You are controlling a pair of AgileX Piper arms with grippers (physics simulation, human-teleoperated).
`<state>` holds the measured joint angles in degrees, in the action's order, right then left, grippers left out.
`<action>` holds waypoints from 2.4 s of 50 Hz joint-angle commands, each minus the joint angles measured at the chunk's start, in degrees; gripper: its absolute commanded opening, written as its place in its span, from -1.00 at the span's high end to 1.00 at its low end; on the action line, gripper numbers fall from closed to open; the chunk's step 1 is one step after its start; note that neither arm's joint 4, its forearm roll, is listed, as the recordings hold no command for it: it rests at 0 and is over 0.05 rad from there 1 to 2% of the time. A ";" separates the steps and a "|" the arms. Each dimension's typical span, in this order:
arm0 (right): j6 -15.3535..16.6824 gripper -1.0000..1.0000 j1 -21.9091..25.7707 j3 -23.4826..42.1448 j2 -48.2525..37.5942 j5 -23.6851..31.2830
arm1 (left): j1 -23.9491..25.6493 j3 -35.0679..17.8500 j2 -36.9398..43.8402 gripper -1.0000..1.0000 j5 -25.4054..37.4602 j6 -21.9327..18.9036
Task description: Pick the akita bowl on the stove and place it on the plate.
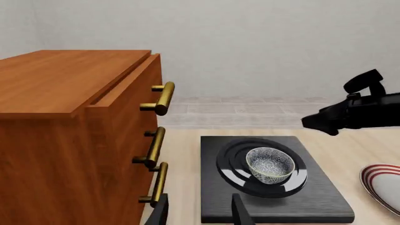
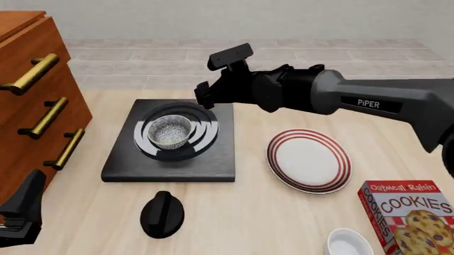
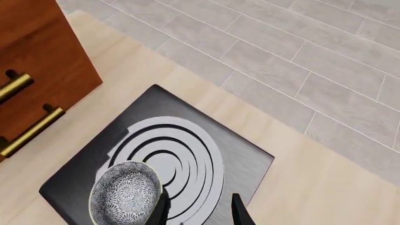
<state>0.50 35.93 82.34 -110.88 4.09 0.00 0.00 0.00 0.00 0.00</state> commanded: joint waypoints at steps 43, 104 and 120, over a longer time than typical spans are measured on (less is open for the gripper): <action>-2.90 -1.00 3.03 5.77 -9.58 1.82 | 0.00 0.00 0.00 -1.00 0.00 0.00; -4.70 -1.00 4.57 10.71 -17.61 4.43 | 0.00 0.00 0.00 -1.00 0.00 0.00; -5.13 1.00 4.91 9.29 -17.32 3.59 | 0.00 0.00 0.00 -1.00 0.00 0.00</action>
<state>-4.33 40.37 93.52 -127.54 8.22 0.00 0.00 0.00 0.00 0.00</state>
